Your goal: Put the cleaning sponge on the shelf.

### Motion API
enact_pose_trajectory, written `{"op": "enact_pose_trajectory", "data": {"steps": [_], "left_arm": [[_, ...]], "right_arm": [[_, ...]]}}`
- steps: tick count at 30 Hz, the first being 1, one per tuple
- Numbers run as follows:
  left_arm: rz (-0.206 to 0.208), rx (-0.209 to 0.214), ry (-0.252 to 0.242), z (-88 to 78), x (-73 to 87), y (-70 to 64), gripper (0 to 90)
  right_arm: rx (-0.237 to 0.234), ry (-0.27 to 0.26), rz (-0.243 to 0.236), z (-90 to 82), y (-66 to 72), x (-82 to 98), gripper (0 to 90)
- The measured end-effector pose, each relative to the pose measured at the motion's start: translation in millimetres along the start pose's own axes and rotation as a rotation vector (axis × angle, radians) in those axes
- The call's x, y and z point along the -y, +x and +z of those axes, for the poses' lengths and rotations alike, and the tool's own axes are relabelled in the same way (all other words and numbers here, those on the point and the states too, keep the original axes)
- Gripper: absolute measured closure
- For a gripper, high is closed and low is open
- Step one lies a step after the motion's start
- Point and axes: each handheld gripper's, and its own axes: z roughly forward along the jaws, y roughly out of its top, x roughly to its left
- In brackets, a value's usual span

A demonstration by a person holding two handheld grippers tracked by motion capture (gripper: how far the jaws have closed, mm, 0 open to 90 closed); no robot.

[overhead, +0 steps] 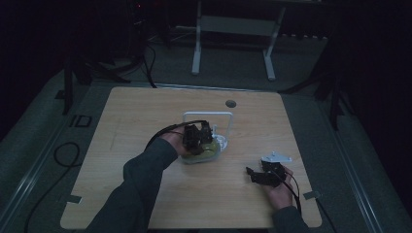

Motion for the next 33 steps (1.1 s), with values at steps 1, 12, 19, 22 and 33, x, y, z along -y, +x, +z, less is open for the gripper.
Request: {"op": "enact_pose_trajectory", "data": {"steps": [1,12,19,22,33], "left_arm": [[-0.002,0.0,-0.004,-0.2,-0.5,0.6,71.5],[-0.01,-0.001,-0.001,4.1,-1.0,5.9,71.5],[-0.007,0.003,-0.009,5.5,-3.5,6.9,71.5],[-0.01,0.002,-0.011,5.5,-4.8,7.5,71.5],[0.005,-0.016,-0.016,-0.7,-10.7,11.1,71.5]], "right_arm": [[0.0,0.001,0.001,0.0,0.1,0.0,25.1],[0.0,0.0,-0.001,0.2,-0.1,-0.1,25.1],[0.0,0.0,-0.001,0.2,-0.1,-0.1,25.0],[0.0,0.0,-0.001,0.3,-0.1,-0.1,25.0],[0.0,0.0,-0.001,0.4,-0.2,-0.3,25.0]]}}
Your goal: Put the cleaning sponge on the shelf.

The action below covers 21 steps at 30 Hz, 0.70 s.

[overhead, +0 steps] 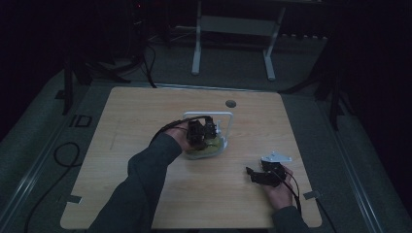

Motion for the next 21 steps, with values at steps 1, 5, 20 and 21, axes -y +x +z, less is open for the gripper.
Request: {"op": "enact_pose_trajectory", "data": {"steps": [1,5,20,21], "left_arm": [[0.002,-0.005,0.0,-0.6,-0.5,0.6,71.5],[0.001,-0.007,-0.012,-2.4,-1.1,2.2,71.5],[0.026,-0.045,0.005,3.6,-2.8,6.2,71.5],[0.03,-0.048,0.01,4.4,-3.2,6.5,71.5]], "right_arm": [[-0.001,0.0,0.0,0.0,0.0,0.0,25.0],[0.0,0.001,0.0,0.0,0.0,0.0,25.0],[-0.001,0.0,0.0,0.0,0.0,0.0,25.0],[0.0,0.001,0.0,0.0,0.0,0.0,25.0]]}}
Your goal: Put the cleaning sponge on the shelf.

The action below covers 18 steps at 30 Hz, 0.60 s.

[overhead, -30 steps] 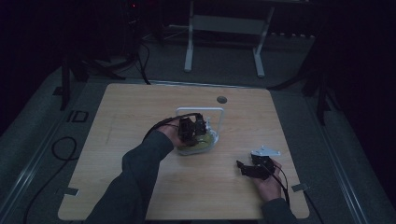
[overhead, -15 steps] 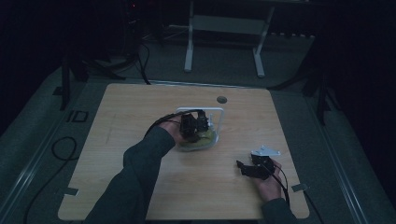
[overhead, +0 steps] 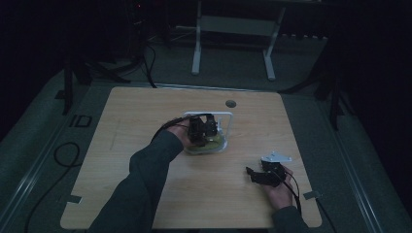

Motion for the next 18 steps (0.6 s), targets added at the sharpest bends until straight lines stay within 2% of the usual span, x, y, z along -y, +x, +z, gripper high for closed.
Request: {"op": "enact_pose_trajectory", "data": {"steps": [6,9,10,18], "left_arm": [[0.008,-0.005,0.012,5.9,-3.4,-0.4,71.5],[0.02,-0.011,0.025,8.3,-5.4,-0.6,71.5],[0.03,-0.029,0.031,10.2,-7.4,-0.2,71.5],[0.052,-0.038,0.06,17.8,-9.8,2.4,71.5]], "right_arm": [[0.0,0.0,0.0,0.0,0.0,0.0,25.0],[0.0,0.0,0.0,0.0,0.0,0.0,25.0],[0.0,0.0,0.0,0.0,0.0,0.0,25.0],[0.0,0.0,0.0,0.0,0.0,0.0,25.0]]}}
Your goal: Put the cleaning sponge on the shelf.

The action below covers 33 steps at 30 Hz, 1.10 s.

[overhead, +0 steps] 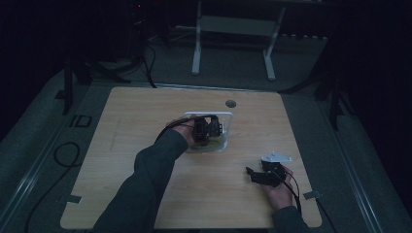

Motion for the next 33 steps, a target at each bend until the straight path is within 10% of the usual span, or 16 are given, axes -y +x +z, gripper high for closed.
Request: {"op": "enact_pose_trajectory", "data": {"steps": [33], "left_arm": [[0.052,-0.02,0.056,29.3,-9.4,-2.5,71.3]], "right_arm": [[0.0,0.001,0.0,-0.1,0.0,0.0,25.0]]}}
